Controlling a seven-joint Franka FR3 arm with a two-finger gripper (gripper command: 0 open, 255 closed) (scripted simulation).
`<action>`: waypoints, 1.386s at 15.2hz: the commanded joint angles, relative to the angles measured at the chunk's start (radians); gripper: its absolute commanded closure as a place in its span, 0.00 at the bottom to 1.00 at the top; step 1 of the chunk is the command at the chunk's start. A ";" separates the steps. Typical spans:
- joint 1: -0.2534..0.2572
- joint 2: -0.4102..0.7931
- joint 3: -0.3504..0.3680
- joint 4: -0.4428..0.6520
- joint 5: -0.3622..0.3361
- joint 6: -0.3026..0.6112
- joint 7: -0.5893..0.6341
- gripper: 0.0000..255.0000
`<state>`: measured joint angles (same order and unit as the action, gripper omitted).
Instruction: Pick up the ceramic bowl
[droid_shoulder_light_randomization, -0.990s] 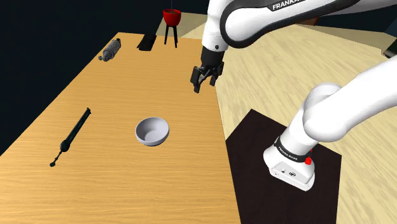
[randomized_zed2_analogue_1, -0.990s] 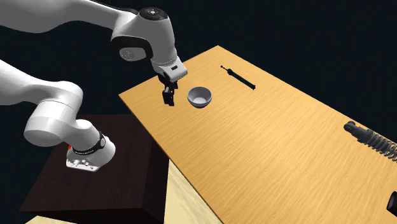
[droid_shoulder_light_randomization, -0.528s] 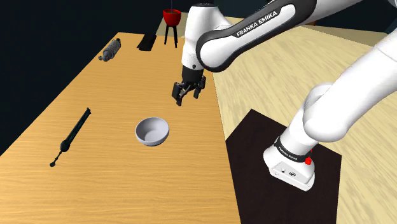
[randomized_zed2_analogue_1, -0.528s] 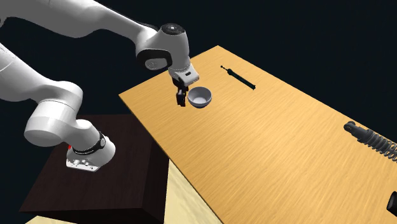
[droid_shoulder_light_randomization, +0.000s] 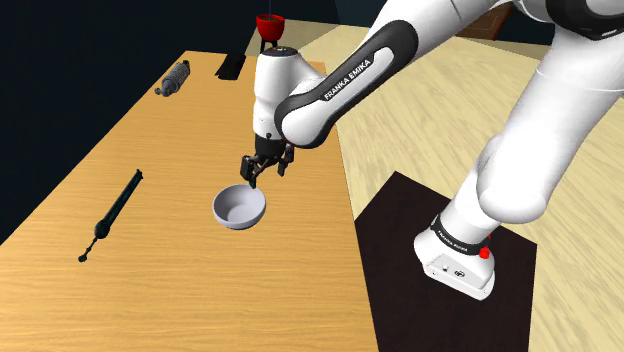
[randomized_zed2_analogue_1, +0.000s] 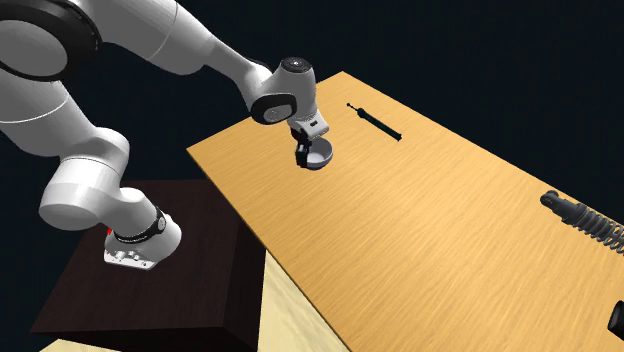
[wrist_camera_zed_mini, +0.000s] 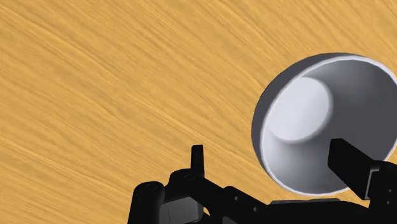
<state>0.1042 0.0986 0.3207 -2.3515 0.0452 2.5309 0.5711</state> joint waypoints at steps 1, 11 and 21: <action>0.016 0.096 -0.004 0.062 -0.053 0.034 0.058 0.00; 0.034 0.185 -0.028 0.054 -0.096 0.126 0.085 0.00; 0.034 0.185 -0.028 0.054 -0.096 0.126 0.085 1.00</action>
<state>0.1380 0.2831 0.2925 -2.2956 -0.0513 2.6571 0.6554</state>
